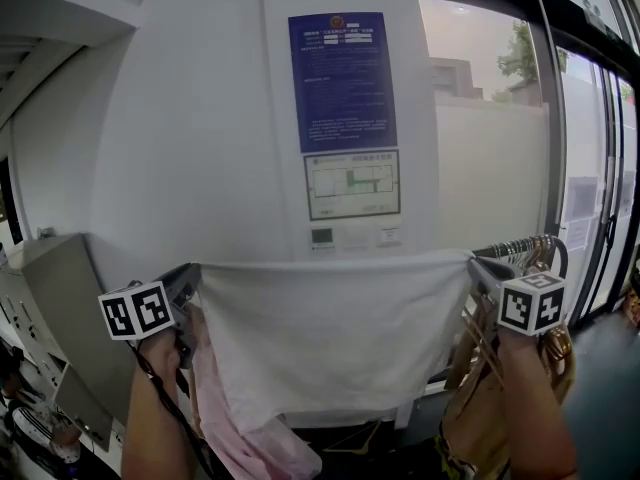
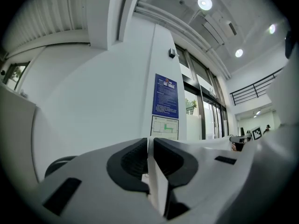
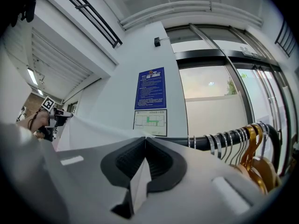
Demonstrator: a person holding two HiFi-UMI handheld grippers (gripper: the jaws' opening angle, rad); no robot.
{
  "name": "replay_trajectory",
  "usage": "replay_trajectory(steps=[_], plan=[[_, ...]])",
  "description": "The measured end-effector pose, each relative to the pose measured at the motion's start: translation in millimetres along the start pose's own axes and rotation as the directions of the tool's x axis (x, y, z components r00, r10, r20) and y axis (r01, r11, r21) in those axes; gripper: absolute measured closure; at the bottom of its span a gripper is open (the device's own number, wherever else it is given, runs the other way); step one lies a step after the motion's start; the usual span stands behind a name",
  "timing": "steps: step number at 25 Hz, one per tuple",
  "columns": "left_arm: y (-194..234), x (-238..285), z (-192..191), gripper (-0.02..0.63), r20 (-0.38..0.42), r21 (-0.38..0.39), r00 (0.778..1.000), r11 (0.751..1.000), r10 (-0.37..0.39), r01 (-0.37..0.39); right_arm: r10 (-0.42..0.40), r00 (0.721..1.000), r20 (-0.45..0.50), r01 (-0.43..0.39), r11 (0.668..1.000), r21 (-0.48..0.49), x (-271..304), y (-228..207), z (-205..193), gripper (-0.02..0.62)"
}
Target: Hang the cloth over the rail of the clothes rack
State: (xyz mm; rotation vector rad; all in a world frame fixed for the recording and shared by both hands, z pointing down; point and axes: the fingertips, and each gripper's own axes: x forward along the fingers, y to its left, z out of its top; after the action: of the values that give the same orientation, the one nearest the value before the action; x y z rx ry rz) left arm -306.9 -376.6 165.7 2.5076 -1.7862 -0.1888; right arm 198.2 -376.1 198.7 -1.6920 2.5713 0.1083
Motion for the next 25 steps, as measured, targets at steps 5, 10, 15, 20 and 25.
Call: replay_trajectory(steps=[5, 10, 15, 20, 25], plan=[[16.0, -6.3, 1.1, 0.525, 0.028, -0.066, 0.999, 0.998, 0.02, -0.018, -0.004, 1.0, -0.001, 0.004, 1.0, 0.013, -0.1, 1.5, -2.6, 0.591], [23.8, -6.9, -4.5, 0.524, 0.063, -0.158, 0.998, 0.987, 0.024, -0.014, 0.0, 1.0, -0.005, 0.0, 1.0, 0.008, 4.2, 4.2, -3.6, 0.591], [28.4, -11.1, -6.4, 0.515, 0.093, -0.233, 0.996, 0.972, 0.0, 0.022, 0.007, 1.0, -0.011, -0.007, 1.0, 0.012, 10.6, 5.8, -5.1, 0.589], [19.6, -9.0, -13.6, 0.515, 0.013, -0.021, 0.998, 0.997, 0.069, -0.069, -0.002, 0.999, -0.036, 0.001, 1.0, -0.018, 13.7, 7.5, -9.4, 0.58], [17.7, -11.2, -4.8, 0.485, 0.043, 0.057, 0.989, 0.988, 0.143, -0.146, 0.015, 0.998, -0.054, -0.018, 0.999, -0.048, 12.0, 12.7, -8.4, 0.522]])
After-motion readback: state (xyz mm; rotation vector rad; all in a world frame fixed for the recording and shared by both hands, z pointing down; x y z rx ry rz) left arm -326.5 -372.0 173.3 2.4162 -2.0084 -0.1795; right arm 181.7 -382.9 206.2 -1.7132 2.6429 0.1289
